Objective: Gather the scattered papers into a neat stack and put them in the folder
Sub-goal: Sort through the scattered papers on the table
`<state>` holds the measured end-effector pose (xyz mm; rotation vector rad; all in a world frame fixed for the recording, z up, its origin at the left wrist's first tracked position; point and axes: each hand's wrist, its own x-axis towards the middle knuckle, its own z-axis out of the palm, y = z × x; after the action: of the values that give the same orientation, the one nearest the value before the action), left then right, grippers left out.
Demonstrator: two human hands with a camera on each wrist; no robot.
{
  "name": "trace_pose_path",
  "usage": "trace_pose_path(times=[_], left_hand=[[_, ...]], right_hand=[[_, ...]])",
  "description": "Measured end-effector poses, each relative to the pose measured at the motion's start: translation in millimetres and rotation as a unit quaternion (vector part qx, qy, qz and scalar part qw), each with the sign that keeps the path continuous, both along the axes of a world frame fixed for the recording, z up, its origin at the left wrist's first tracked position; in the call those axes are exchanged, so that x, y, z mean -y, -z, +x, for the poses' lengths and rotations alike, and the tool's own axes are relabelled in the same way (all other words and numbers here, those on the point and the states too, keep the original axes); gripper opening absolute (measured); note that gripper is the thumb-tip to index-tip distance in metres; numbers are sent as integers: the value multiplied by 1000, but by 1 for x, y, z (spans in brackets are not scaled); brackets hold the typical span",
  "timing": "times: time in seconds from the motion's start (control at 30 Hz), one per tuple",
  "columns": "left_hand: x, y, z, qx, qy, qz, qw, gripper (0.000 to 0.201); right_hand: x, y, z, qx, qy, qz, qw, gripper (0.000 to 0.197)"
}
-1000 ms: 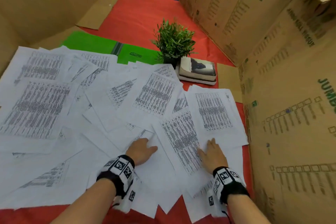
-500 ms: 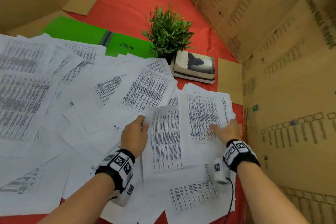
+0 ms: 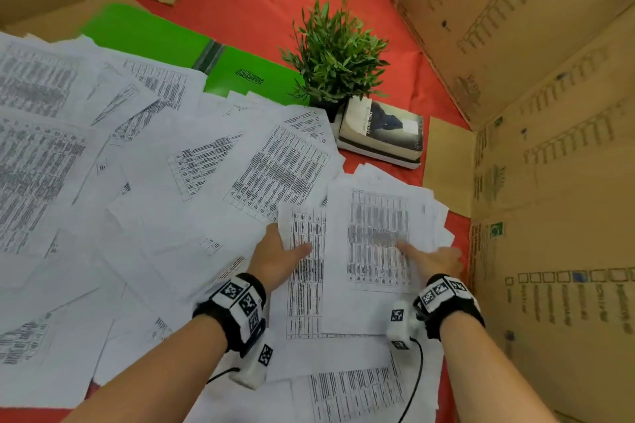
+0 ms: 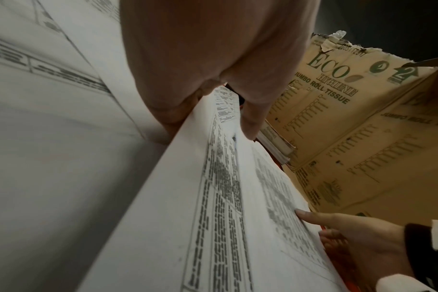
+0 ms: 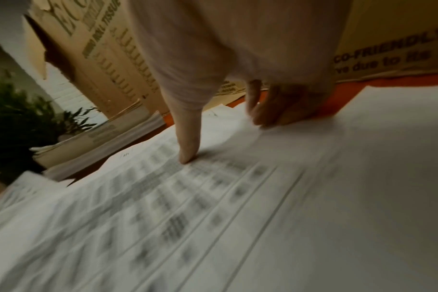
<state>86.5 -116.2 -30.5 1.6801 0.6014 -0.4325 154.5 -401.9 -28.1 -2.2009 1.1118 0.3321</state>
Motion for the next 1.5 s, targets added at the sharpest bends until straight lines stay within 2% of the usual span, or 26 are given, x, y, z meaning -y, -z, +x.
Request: trace_pose_path(times=[0.13, 0.2, 0.27, 0.37, 0.43, 0.53, 0.6, 0.67, 0.77, 0.83, 0.97, 1.07, 1.13, 1.23, 1.33, 1.5], left_hand=[[6, -4, 5, 16, 1, -25, 1000, 63], [12, -5, 7, 18, 17, -55, 998, 63], [19, -7, 9, 27, 49, -34, 998, 56], [20, -20, 14, 81, 57, 6, 995, 44], [8, -35, 17, 125, 34, -23, 991, 41], [-33, -58, 19, 162, -45, -99, 981, 42], [-69, -65, 20, 170, -117, -114, 972, 42], [-105, -63, 19, 165, -185, -97, 964, 41], [-149, -56, 9, 115, -235, -23, 965, 36], [-168, -51, -3, 85, -232, 19, 969, 27], [-177, -40, -24, 51, -220, 22, 974, 18], [-180, -26, -31, 29, -213, -2, 977, 29], [-177, -20, -34, 24, -210, -43, 976, 41], [-165, -13, -42, 5, -166, -97, 981, 45], [-153, -4, -49, -20, -129, -87, 988, 42], [-146, 8, -49, -27, -134, -50, 989, 31]], right_hand=[[-11, 1, -15, 60, -91, 52, 993, 66], [-25, 4, -27, 50, -151, 74, 985, 67], [-30, 13, -37, 30, -194, 90, 976, 77], [-32, 4, -48, 63, -158, 136, 976, 63], [-21, -1, -54, 95, -85, 71, 989, 59], [-6, -3, -64, 41, -30, -57, 997, 68], [-4, -6, -68, -29, -40, -61, 997, 80], [-5, -12, -72, -78, -79, -69, 991, 92], [-6, -20, -75, -133, -128, -94, 978, 109], [-11, -23, -81, -136, -163, -117, 970, 111], [-29, -22, -93, -5, -230, -131, 964, 96], [-48, -21, -98, -32, -182, -102, 977, 113], [-54, -18, -103, -67, -135, -122, 981, 129], [-51, -13, -110, -78, -65, -136, 986, 136], [-45, -13, -112, -65, -96, -58, 992, 122], [-47, -23, -116, -10, -176, 70, 982, 72]])
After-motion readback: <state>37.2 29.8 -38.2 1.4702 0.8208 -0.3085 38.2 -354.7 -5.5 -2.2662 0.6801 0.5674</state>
